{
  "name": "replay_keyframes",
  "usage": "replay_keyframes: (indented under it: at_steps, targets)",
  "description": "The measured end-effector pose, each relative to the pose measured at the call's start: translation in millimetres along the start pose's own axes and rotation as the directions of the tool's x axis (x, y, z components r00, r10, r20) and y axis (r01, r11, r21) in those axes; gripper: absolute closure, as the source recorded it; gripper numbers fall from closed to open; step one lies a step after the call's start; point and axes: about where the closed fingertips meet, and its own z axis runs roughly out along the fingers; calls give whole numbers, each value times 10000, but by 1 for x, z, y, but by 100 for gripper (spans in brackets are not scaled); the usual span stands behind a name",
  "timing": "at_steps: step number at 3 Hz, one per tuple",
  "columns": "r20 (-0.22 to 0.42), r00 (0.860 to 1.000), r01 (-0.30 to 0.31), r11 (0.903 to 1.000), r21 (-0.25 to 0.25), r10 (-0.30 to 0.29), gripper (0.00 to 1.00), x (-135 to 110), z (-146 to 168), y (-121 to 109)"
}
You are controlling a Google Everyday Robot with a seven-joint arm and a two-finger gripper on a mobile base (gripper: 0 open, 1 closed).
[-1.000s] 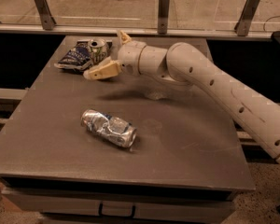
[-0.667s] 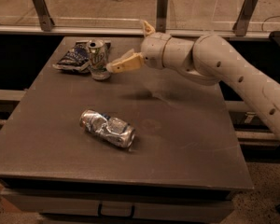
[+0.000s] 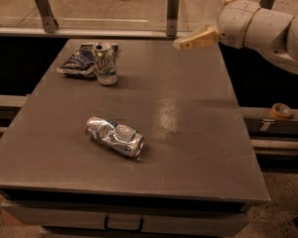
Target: Move 7up can near blue chip bag
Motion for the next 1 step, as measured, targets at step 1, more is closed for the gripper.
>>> replay_keyframes:
  at_steps: [1]
  targets:
    - [66,9999,107,9998,168,-108,0,-5,-5,-10]
